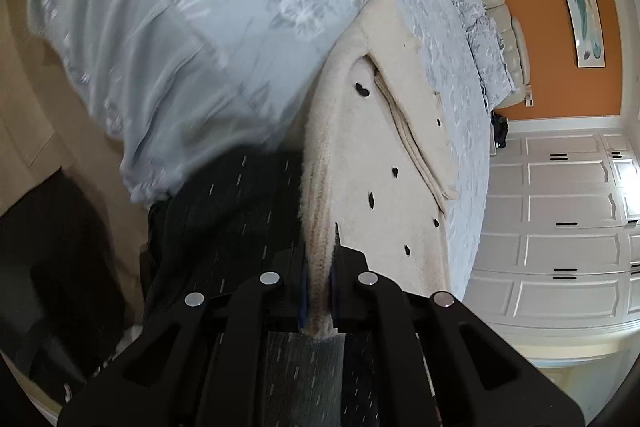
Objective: Fold small clothes
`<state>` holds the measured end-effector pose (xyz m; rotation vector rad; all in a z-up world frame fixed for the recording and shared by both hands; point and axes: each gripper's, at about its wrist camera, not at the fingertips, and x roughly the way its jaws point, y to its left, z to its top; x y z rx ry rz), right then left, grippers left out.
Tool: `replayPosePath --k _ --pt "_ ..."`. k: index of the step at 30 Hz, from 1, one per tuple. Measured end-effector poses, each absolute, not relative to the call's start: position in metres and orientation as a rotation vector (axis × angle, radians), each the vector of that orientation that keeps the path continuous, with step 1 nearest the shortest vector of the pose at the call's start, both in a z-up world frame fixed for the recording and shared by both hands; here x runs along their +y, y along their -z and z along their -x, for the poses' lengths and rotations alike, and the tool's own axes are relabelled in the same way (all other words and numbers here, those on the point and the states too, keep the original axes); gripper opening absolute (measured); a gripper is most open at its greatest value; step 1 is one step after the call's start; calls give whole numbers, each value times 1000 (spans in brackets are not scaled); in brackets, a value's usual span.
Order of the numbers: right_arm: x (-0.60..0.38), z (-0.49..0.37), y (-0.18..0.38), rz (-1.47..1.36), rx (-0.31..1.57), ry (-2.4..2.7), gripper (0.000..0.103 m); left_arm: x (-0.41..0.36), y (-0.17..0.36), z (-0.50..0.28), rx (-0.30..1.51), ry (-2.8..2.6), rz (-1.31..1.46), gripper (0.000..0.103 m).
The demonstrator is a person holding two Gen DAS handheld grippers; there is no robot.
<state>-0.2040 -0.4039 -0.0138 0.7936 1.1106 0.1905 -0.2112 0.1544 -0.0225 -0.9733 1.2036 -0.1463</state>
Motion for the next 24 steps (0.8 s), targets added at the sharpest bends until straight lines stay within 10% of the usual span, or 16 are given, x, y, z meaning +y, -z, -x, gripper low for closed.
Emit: replayPosePath --k 11,24 --pt "-408 248 -40 -789 1047 -240 8 164 -18 250 1154 197 1021 6" --pt "-460 29 -43 -962 859 -245 8 120 -60 18 951 190 852 7"
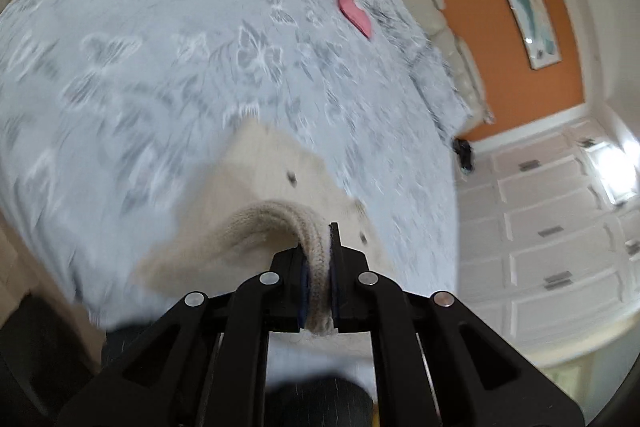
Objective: Fold small clothes
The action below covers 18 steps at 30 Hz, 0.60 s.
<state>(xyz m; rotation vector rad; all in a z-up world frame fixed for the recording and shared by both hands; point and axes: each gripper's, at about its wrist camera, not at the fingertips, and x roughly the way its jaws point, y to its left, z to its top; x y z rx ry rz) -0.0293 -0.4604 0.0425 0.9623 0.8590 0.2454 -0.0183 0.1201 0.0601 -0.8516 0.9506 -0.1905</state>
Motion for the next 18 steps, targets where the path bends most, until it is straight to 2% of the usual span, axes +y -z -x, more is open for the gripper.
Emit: replayPosePath --k 8,13,15,16,17,18 --pt "-467 -89 53 -1074 968 -94 8 96 26 -112 1059 11 804 7" --pt "-479 -114 93 -1208 958 -71 15 93 75 -149 1125 -63 821 12" --pt "-483 -112 96 -1252 922 -97 23 93 86 -155 1132 -62 838 16" --pt "-483 -109 95 -1263 897 -115 25 94 86 -154 1120 -50 847 24" --pt "-485 -101 91 -1268 858 -131 34 97 84 -151 1087 -23 866 30" --pt "-489 -92 85 -1257 812 -117 53 99 80 -146 1048 -8 873 43"
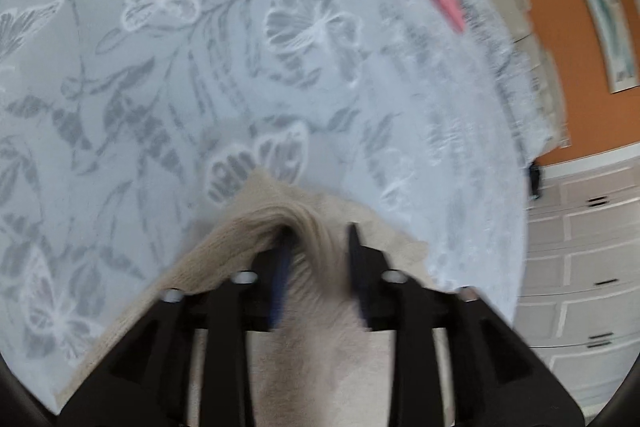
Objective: Fold small clothes
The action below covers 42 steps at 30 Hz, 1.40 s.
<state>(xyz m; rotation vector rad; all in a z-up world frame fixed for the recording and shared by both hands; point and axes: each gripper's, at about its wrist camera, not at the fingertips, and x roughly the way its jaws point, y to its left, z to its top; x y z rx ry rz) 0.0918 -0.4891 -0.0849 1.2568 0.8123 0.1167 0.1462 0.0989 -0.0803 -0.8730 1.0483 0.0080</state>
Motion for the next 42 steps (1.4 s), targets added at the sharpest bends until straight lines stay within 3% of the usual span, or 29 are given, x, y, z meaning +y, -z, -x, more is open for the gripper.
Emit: replayPosePath --k 1,2,6,11,17,18,19,20,21,22,28,30,33,39,42 --pt "-492 -84 79 -1245 774 -96 63 101 73 -140 1002 -11 863 54" --pt "-499 -69 71 -1230 703 -66 69 106 60 -129 926 -29 831 60" --pt "-505 -31 52 -1137 697 -61 70 121 33 -90 812 -22 748 84" --pt "-462 -27 42 -816 875 -62 70 114 40 -79 916 -9 615 86" --pt "-420 -90 47 -551 995 -38 74 86 61 -125 1036 22 513 87" --pt "-415 -102 54 -524 1028 -24 74 82 65 -130 1052 31 500 86" --pt "-412 -108 59 -511 1053 -10 74 78 70 -134 1069 49 483 77" --pt "-408 -115 69 -504 1100 -8 61 72 74 -139 1094 61 446 67" --pt "-404 -117 73 -490 1125 -30 13 68 78 -142 1131 64 409 33" --pt "-401 -118 69 -485 1125 -74 10 68 80 -145 1168 69 404 10" --pt "-429 -66 -15 -587 766 -132 9 94 17 -128 947 158 524 9" --pt "-438 -76 11 -578 823 -79 9 99 20 -134 932 130 535 10" --pt "-444 -101 91 -593 1087 9 9 88 68 -157 1085 68 493 9" --pt "-441 -82 27 -605 857 -79 9 93 53 -146 1012 106 564 10" --pt "-446 -99 73 -611 1021 -17 9 91 75 -161 1095 58 520 10"
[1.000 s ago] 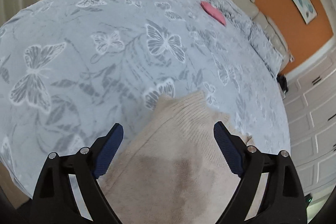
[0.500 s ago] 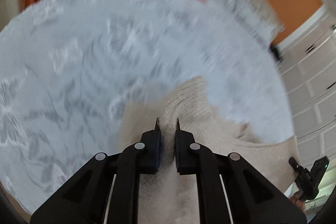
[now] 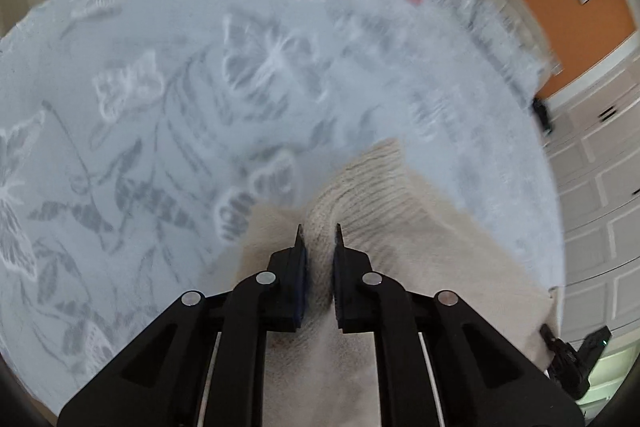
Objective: Fold small clothes
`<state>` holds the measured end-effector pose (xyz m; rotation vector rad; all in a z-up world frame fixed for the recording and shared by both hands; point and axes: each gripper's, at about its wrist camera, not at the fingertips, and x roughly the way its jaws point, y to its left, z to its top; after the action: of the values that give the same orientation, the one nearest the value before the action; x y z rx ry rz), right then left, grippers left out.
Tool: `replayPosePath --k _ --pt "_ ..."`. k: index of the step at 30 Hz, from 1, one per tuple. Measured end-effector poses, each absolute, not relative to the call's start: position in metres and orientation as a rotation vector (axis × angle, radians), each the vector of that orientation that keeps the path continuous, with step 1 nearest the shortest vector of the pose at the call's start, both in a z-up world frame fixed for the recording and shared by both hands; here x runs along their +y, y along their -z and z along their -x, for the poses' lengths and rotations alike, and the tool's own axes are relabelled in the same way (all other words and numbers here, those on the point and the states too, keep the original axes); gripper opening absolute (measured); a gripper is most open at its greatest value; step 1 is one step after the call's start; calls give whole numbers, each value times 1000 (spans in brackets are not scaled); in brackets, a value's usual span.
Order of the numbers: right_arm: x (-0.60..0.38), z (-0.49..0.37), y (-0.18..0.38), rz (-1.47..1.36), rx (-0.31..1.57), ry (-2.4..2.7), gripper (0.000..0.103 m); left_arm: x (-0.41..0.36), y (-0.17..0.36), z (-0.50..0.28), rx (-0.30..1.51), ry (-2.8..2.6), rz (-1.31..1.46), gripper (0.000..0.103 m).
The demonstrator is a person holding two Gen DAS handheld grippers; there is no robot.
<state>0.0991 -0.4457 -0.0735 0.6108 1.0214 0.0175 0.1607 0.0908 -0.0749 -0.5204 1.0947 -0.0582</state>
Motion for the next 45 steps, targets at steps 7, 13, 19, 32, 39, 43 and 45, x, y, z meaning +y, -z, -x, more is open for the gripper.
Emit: replayPosePath --k 7,13,19,32,39,43,45 --pt "-445 -104 71 -568 1023 -10 16 81 70 -169 1084 8 440 20" --pt "-466 -53 46 -627 976 55 50 104 52 -128 1067 18 525 75" --pt "-472 48 67 -743 1066 25 76 139 61 -23 1090 -17 627 87" --pt "-440 28 74 -1035 992 -79 14 128 85 12 1059 -124 966 24" --pt "-451 69 42 -818 970 -52 13 133 50 41 1078 -116 836 22" --pt "-462 81 119 -840 1151 -1 15 126 102 52 1199 -153 777 26" --pt "-469 93 100 -855 1106 32 33 128 87 58 1150 -157 756 32"
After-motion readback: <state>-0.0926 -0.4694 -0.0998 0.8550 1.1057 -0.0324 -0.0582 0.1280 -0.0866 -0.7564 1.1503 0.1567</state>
